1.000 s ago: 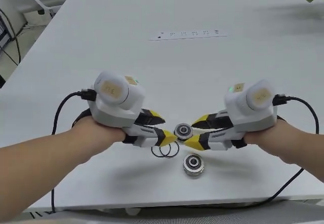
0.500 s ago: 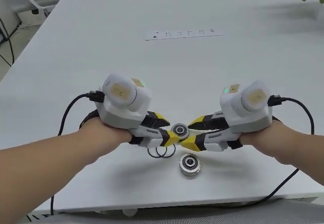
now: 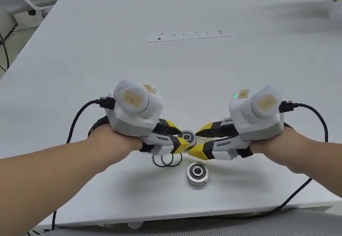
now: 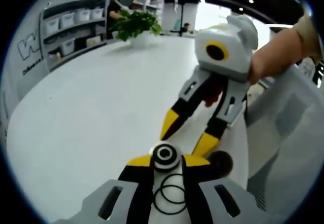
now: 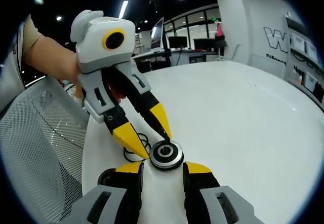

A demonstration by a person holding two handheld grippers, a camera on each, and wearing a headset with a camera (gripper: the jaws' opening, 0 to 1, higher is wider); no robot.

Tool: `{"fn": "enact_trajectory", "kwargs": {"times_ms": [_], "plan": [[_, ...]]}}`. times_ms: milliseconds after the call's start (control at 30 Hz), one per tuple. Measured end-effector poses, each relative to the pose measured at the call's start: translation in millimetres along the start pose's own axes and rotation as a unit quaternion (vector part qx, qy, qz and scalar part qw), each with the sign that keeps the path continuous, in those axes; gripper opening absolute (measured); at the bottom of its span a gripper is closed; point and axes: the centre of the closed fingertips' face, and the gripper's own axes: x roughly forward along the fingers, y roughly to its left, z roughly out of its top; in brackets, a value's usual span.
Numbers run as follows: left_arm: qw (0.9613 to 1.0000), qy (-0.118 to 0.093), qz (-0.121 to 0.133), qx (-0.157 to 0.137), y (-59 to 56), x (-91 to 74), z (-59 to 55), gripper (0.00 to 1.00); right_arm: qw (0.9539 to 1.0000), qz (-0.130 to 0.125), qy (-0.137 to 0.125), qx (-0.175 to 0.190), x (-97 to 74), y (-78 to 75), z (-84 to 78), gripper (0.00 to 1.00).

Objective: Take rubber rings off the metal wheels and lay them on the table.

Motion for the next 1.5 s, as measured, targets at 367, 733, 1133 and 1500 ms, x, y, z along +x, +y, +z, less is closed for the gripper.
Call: {"fn": "enact_trajectory", "kwargs": {"times_ms": [367,733,1133,1500], "plan": [[0.9998,-0.003,0.013,0.015,4.0,3.9,1.9,0.15,1.0,-0.002,-0.002,0.004,1.2,-0.2,-1.1,0.29],[0.9991,0.0,0.022,0.037,3.4,7.2,2.0,0.14,0.9999,-0.003,-0.009,-0.004,4.7,-1.4,2.6,0.3],[0.9991,-0.001,0.031,0.03,4.5,7.0,2.0,0.13,0.9995,-0.011,-0.009,-0.028,11.8,-2.7,7.0,0.3],[0.999,-0.003,0.035,0.027,4.1,6.4,2.0,0.13,0.9991,-0.016,-0.011,-0.037,8.0,-3.5,5.4,0.25]]}}
